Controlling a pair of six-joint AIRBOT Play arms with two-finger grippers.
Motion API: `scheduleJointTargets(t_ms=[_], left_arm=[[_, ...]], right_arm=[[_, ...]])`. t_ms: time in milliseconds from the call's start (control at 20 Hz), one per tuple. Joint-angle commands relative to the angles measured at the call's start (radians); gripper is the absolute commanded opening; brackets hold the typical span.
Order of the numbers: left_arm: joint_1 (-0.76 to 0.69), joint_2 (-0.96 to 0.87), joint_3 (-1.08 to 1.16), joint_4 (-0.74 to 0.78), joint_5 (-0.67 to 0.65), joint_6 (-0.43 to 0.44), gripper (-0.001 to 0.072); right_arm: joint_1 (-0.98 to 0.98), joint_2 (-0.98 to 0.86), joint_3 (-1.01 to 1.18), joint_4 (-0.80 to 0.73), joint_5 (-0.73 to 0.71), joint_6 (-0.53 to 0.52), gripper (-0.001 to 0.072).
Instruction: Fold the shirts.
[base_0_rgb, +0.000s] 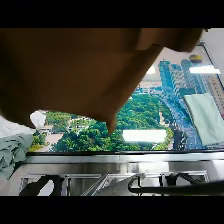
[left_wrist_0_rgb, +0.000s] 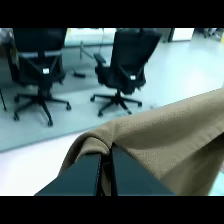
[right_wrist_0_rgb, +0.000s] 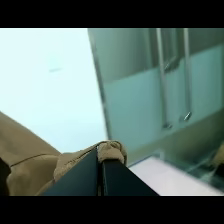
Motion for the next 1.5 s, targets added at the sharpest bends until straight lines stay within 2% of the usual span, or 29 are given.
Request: scheduleJointTargets(t_ms=[0, 100, 200, 400, 550, 700, 850, 1000, 1050, 1100, 1150, 1300, 1450], left_arm=[[0.006, 0.026, 0.046, 0.083, 0.076, -0.029, 0.0008], [0.006, 0.114, -0.135, 0.122, 0.172, -0.01, 0.0008], [0.003, 0.178, -0.32, 0.118, 0.225, 0.021, 0.0008], [-0.121, 0.09, -0.56, 0.132, 0.209, 0.124, 0.0009], [-0.204, -0.137, -0.674, 0.15, 0.202, 0.216, 0.0009], [-0.204, -0.448, -0.678, 0.243, 0.203, 0.218, 0.0009], [-0.167, -0.745, -0.515, 0.251, 0.184, 0.19, 0.0009], [-0.143, -0.924, -0.336, 0.248, 0.098, 0.164, 0.0017], [-0.139, -0.947, -0.297, 0.251, 0.064, 0.164, 0.0186], [-0.13, -0.96, -0.256, 0.251, 0.016, 0.163, 0.0574], [-0.126, -0.964, -0.216, 0.255, -0.037, 0.145, 0.07], [-0.074, -0.91, -0.203, 0.261, -0.19, 0.131, 0.0699], [0.011, -0.786, -0.408, 0.261, -0.232, 0.131, 0.0699]], right_arm=[[-0.005, 0.068, 0.06, -0.18, -0.169, -0.013, 0.0015], [-0.005, 0.089, 0.058, -0.275, -0.181, -0.014, 0.0015], [-0.005, 0.073, 0.027, -0.29, -0.122, -0.014, 0.0015], [-0.003, -0.06, -0.202, -0.289, 0.011, -0.014, 0.0015], [0.041, -0.211, -0.461, -0.332, -0.045, -0.084, 0.0016], [0.129, -0.396, -0.639, -0.334, -0.264, -0.206, 0.0016], [0.195, -0.594, -0.633, -0.311, -0.409, -0.254, 0.0016], [0.211, -0.689, -0.608, -0.299, -0.419, -0.254, 0.0025], [0.204, -0.689, -0.608, -0.299, -0.417, -0.254, 0.0086], [0.188, -0.678, -0.607, -0.299, -0.4, -0.253, 0.0307], [0.167, -0.659, -0.607, -0.3, -0.36, -0.253, 0.0382], [0.062, -0.568, -0.608, -0.329, -0.141, -0.2, 0.0372], [-0.024, -0.484, -0.621, -0.522, 0.068, -0.037, 0.0364]])
